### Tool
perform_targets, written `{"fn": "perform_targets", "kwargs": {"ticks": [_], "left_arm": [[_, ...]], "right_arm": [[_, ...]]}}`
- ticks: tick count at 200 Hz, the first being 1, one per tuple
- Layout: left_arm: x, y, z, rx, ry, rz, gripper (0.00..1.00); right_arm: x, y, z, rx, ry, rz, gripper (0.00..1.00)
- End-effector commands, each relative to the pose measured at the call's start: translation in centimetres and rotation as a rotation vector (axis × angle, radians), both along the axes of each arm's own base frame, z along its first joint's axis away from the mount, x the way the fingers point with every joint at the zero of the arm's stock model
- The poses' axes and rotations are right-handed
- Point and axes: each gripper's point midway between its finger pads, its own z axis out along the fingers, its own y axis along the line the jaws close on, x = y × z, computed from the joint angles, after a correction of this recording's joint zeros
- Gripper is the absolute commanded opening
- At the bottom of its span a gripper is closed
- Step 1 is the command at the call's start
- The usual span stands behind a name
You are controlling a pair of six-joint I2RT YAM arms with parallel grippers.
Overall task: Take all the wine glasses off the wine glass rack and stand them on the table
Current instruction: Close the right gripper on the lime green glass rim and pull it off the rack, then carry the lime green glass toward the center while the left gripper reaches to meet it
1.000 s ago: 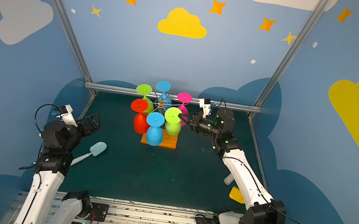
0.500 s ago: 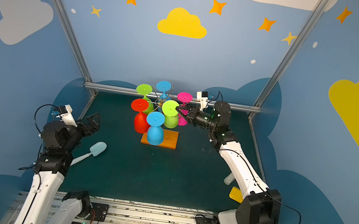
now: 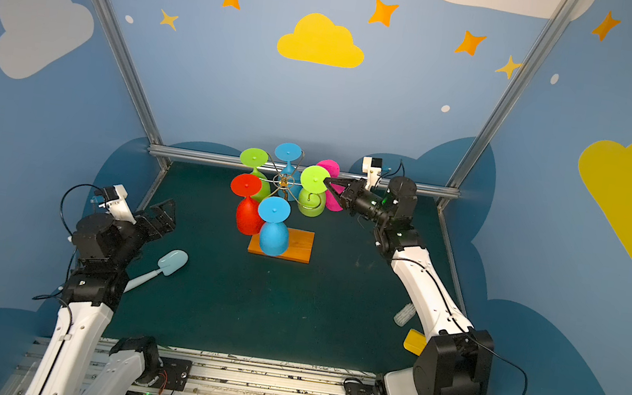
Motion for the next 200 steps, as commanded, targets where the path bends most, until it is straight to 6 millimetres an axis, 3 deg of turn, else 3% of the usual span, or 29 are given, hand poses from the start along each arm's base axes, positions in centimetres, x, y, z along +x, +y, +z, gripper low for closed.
{"fn": "perform_targets", "kwargs": {"ticks": [1,90,156,200], "left_arm": [[-0.2,0.1,0.4,0.008,-0.022,0.002,0.99],[-0.2,0.0,0.4,0.005,-0.024,0.002,0.99],[-0.3,-0.2,0.8,-0.005,-0.040,-0.008,0.99],[-0.7,-2.7,3.9,0.004,-0.124,-0.140,0.99]], "right_arm": [[-0.4,-0.9,1.5,0.034,-0.045,-0.022,0.00],[-2.4,-3.7,0.4,0.012,-0.023,-0.063,0.00],[-6.0,-6.2,-1.4,-0.095,-0.029,-0.131,0.00],[-8.1,-8.2,-2.4,-0.159,-0.057,-0.208,0.00]]}}
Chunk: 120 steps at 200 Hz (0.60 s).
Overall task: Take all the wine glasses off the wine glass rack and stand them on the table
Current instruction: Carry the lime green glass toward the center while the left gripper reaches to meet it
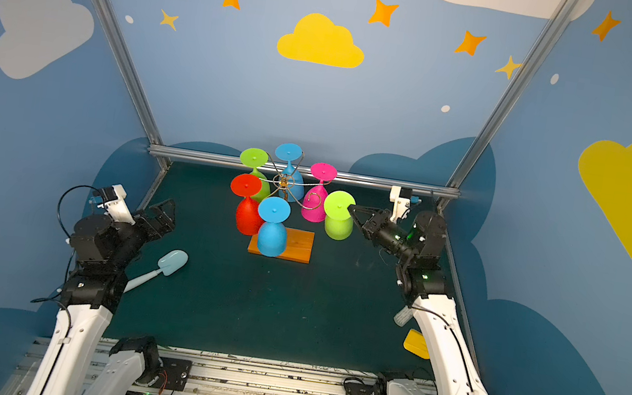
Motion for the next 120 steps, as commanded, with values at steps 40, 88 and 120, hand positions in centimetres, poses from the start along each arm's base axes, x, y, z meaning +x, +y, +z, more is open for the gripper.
{"fn": "perform_targets", "kwargs": {"ticks": [40,88,120], "left_arm": [[-1.3,-7.8,7.2,-0.023,-0.095,-0.436,0.96],[-3.8,-15.8,12.9,-0.088,-0.160,-0.870,0.88],[-5.1,-21.1,14.9,-0.032,-0.178,-1.052,0.84]], "right_arm": [[-2.2,-2.1,1.1,-0.162,-0.133,-0.086,0.00],[-4.2,-1.3,5.0,-0.225,-0.351,-0.043,0.00],[-5.8,0.1,8.2,-0.297,-0.506,0.032,0.00]]}}
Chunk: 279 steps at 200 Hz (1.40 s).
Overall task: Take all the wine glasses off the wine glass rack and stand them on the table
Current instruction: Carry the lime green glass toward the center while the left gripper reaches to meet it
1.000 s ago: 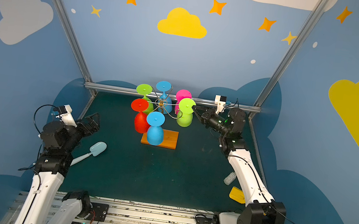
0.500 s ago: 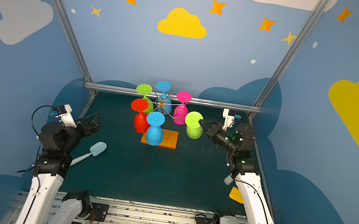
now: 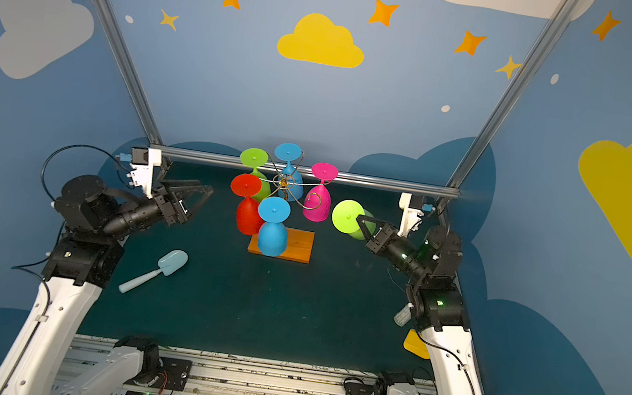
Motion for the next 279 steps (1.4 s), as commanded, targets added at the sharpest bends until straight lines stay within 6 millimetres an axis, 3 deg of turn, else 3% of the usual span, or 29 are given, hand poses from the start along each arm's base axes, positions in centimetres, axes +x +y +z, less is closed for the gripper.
{"fn": "perform_targets", "kwargs": {"ticks": [1,40,85,137,173,251,279], "left_arm": [[-1.8,-3.8,1.6,0.029,-0.044,-0.175,0.84],[-1.0,-9.2,2.0,0.009,-0.018,-0.353,0.76],[-1.5,-14.0,3.7,-0.006,-0.072,-0.487,0.75],[-1.9,-16.1,5.0,-0.058,-0.094,-0.575,0.74],[-2.7,-17.0,4.8,-0.060,-0.087,-0.622,0.72],[-2.8,-18.3,3.3,-0.051,-0.029,-0.680,0.40],[-2.9,-18.3,3.6,-0.061,-0.028,-0.693,0.16]], "right_arm": [[-1.8,0.8,4.0,-0.079,-0.202,0.060,0.00],[-4.0,3.3,7.4,-0.084,-0.327,0.196,0.00],[-5.2,5.0,9.1,-0.091,-0.380,0.269,0.00],[-5.6,6.5,8.7,-0.089,-0.374,0.310,0.00],[-5.5,7.4,8.6,-0.085,-0.375,0.333,0.00],[-4.8,8.1,8.4,-0.094,-0.375,0.313,0.00],[-4.7,8.3,8.3,-0.095,-0.370,0.318,0.00]]}}
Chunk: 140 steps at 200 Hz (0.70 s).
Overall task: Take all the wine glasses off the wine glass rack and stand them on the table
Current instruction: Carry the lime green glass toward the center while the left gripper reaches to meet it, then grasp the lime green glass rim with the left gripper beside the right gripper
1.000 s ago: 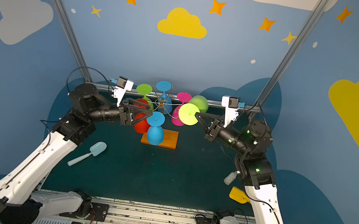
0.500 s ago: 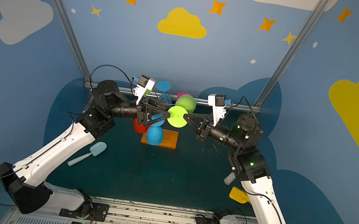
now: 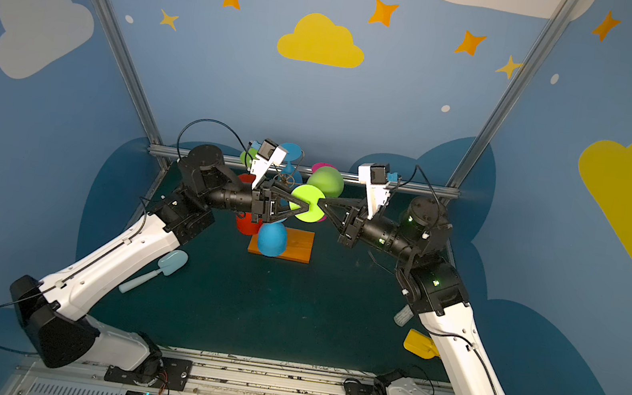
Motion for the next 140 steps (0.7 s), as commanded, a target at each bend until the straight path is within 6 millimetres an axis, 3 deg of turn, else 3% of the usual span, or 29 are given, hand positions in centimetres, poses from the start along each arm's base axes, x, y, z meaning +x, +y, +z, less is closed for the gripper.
{"fn": "perform_targets", "kwargs": {"ticks": [1,36,65,89,115,140], "left_arm": [[-1.0,0.2,2.1,-0.039,-0.050,-0.038,0.15],[-1.8,0.7,3.3,-0.068,-0.062,-0.051,0.03],[-1.2,1.9,4.3,-0.091,-0.002,-0.028,0.03],[-0.3,3.3,5.0,-0.131,0.067,-0.021,0.03],[0.0,3.9,5.4,-0.143,0.104,-0.025,0.03],[-0.3,3.9,5.9,-0.157,0.128,-0.057,0.03]], "right_arm": [[-0.4,0.1,1.7,0.019,-0.058,0.006,0.00],[-0.5,-0.1,1.7,0.013,-0.064,-0.003,0.00],[-0.7,-1.1,1.6,-0.016,-0.084,-0.059,0.48],[-0.6,-2.8,1.2,-0.052,-0.147,-0.163,0.71],[-0.4,-4.5,0.6,-0.084,-0.282,-0.273,0.86],[0.0,-5.2,0.6,-0.107,-0.441,-0.339,0.90]]}}
